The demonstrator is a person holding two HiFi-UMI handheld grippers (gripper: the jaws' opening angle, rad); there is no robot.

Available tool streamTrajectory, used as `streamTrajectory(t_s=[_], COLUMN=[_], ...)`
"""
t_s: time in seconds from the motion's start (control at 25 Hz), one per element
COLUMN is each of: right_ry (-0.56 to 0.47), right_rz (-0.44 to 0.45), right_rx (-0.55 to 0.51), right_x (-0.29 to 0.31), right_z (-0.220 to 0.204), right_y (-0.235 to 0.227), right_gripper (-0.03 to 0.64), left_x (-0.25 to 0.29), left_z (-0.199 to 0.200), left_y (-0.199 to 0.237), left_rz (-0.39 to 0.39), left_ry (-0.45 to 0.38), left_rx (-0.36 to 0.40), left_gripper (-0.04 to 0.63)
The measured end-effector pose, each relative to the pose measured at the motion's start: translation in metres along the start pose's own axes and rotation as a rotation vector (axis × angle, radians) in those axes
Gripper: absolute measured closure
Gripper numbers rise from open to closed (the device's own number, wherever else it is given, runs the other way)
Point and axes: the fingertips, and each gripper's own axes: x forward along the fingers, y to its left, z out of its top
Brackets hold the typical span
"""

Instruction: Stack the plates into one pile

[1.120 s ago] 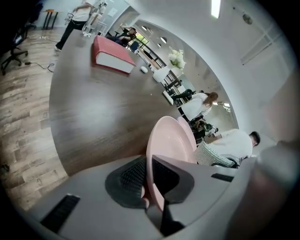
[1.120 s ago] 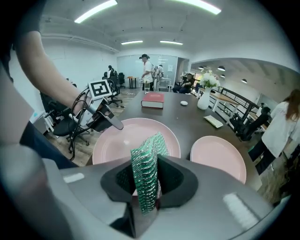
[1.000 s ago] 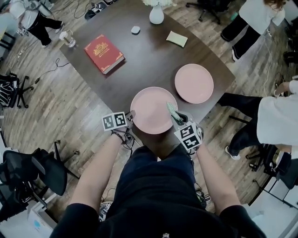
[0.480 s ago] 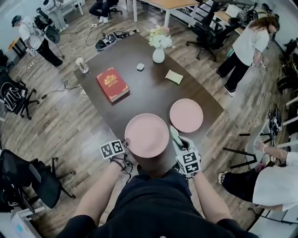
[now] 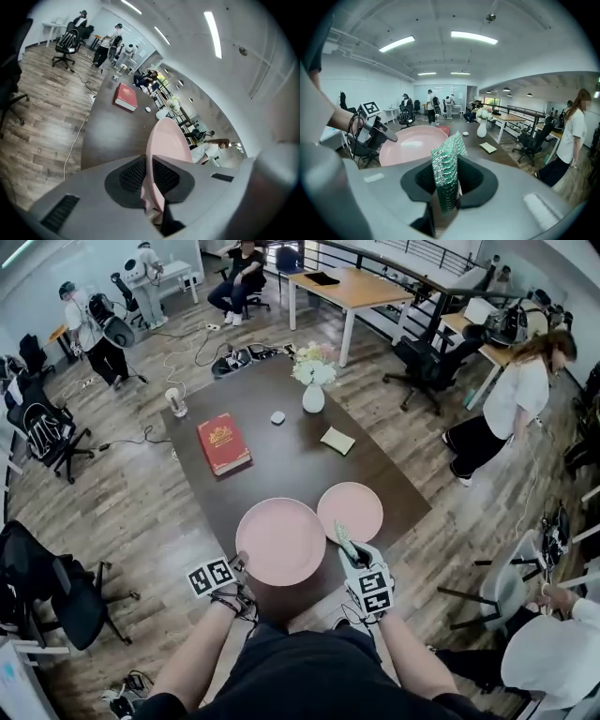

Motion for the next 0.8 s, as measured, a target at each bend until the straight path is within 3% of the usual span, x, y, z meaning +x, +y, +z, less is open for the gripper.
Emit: streamTrajectory(t_s=[0.24, 0.56, 0.8], right_ry=[-0.016, -0.039, -0.066], right_rz=[0.054, 0.107, 0.125], right_rx=[-0.049, -0.043, -0.034], right_x=[-0.045, -0.080, -0.095], right_z=[-0.018, -0.048, -0.049], right_y=[-0.042, -0.092, -0.121], right_gripper=[0.529, 0.529, 0.529], left_x=[-0.006, -0.003, 0.009], left_z=[-0.056, -0.112, -0.128], left_y=[-0.037, -0.075, -0.109], left_rz=[0.005, 0.029, 0.017], left_ry=[-0.086, -0.174, -0.199], left_rx=[-0.126, -0.191, -0.191], left_gripper=[0.571, 0.569, 0.569])
